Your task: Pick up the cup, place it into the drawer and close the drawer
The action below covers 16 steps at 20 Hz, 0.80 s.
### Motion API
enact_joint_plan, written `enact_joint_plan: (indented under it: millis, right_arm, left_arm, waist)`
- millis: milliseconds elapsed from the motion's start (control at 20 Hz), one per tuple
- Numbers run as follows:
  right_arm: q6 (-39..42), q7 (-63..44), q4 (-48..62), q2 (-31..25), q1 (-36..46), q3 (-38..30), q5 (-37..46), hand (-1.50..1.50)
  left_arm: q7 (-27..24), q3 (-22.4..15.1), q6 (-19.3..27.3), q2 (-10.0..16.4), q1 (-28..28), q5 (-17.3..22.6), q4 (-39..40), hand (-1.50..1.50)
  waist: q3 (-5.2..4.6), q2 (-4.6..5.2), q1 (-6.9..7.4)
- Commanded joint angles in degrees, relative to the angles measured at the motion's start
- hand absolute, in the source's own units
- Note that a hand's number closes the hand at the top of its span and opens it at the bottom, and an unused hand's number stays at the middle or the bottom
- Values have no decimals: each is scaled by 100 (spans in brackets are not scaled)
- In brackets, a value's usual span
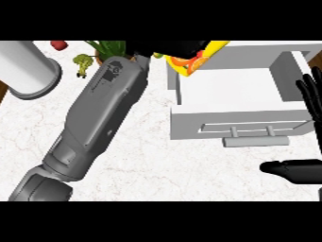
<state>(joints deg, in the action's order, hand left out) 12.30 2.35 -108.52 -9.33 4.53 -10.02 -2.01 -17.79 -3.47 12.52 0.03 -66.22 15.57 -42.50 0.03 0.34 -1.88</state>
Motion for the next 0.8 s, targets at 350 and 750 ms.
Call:
enact_joint_plan:
  millis: [350,750]
  right_arm:
    - [156,29,-252,-62,-240,-163,-244,-150]
    - [149,10,222,-144,374,-107,-181,-150]
  left_arm:
    - [-142,-1096,570,-3,-619,989,1191,150]
    - [-106,-2332,1047,-3,-632,1618,1650,150]
  waist:
    - [0,-1,-73]
    - [5,60,-293]
